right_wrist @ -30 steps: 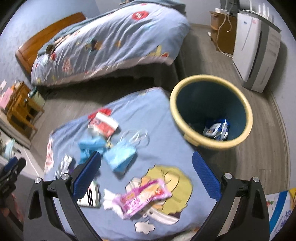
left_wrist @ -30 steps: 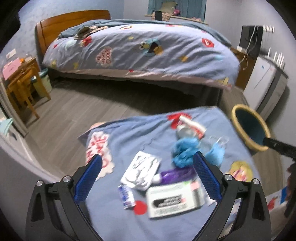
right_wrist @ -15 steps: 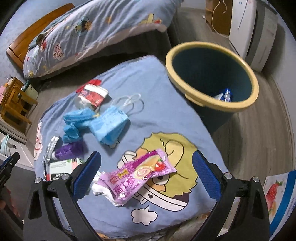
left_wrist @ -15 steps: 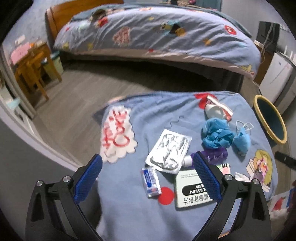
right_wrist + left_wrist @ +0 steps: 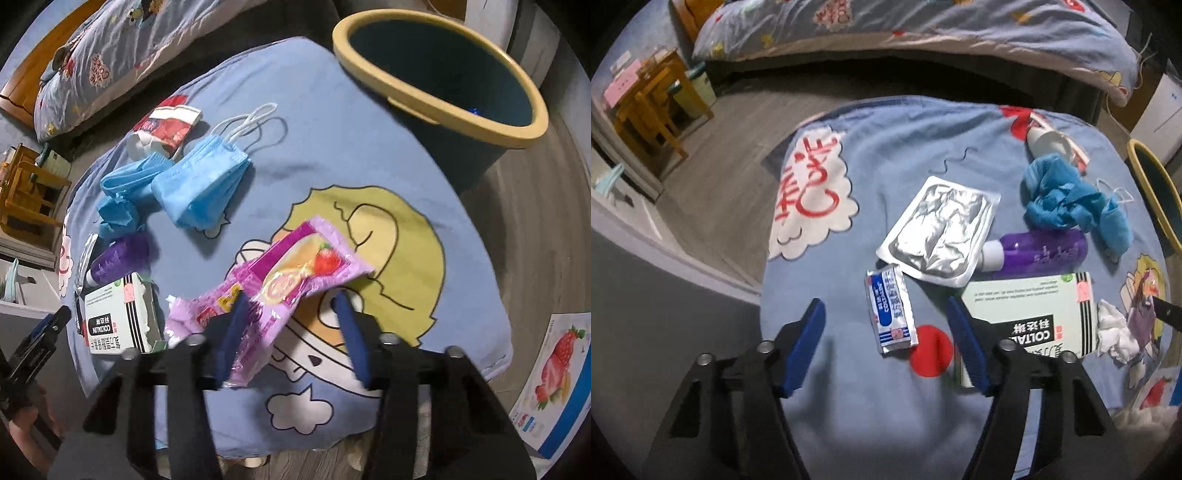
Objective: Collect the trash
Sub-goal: 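Grasp the white toothpaste box with the left tool while the right tool grasps the pink snack wrapper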
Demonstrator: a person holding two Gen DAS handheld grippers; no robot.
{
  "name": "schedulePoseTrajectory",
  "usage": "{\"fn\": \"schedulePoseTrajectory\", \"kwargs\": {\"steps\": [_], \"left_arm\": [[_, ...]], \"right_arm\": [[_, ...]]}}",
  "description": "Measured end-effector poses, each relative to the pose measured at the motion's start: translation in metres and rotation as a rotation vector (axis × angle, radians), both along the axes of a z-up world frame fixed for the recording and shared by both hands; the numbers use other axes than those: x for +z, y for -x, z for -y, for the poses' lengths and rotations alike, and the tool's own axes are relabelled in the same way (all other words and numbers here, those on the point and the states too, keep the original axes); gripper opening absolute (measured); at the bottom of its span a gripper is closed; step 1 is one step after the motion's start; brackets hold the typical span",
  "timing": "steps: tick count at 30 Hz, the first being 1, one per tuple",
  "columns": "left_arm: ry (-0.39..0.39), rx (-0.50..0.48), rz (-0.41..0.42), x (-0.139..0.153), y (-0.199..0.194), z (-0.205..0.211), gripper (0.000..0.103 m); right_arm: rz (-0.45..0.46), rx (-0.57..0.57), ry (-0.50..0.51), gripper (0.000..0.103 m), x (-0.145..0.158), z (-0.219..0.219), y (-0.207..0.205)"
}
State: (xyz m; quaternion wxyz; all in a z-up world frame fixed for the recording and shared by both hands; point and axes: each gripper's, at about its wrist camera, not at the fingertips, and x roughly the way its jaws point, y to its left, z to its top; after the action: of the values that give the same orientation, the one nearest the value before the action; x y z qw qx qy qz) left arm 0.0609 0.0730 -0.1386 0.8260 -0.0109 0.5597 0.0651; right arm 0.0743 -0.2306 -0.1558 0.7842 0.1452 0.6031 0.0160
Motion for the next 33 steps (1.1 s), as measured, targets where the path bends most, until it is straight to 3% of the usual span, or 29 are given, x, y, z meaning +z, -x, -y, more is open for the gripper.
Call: {"fn": "schedulePoseTrajectory", "kwargs": {"steps": [4,7,16,20,25,33], "left_arm": [[0.02,0.034,-0.033,-0.011,-0.003,-0.003,0.063],[0.023,0.055,-0.066,-0.022,-0.007,-0.007,0.056],[0.037,0.027,-0.065,-0.024,-0.011,-0.001,0.022],[0.022,0.027,0.016,-0.005,-0.005,-0.001,0.021],[0.096,0.039,0.147,0.027,0.002,-0.006,0.021],[0.168,-0.109,0.333,0.083,0.002,0.023,0.021]], "right_arm": [[0.0,0.026,0.012,0.017,0.0,-0.003,-0.001],[0.015,0.034,0.016,0.011,0.002,-0.003,-0.003],[0.095,0.019,0.012,0.005,0.018,0.003,-0.008],[0.148,0.025,0.005,0.005,0.033,0.0,-0.01],[0.236,0.06,0.017,0.005,0.063,-0.006,-0.013],[0.386,0.095,-0.011,0.005,0.126,0.01,-0.017]]}}
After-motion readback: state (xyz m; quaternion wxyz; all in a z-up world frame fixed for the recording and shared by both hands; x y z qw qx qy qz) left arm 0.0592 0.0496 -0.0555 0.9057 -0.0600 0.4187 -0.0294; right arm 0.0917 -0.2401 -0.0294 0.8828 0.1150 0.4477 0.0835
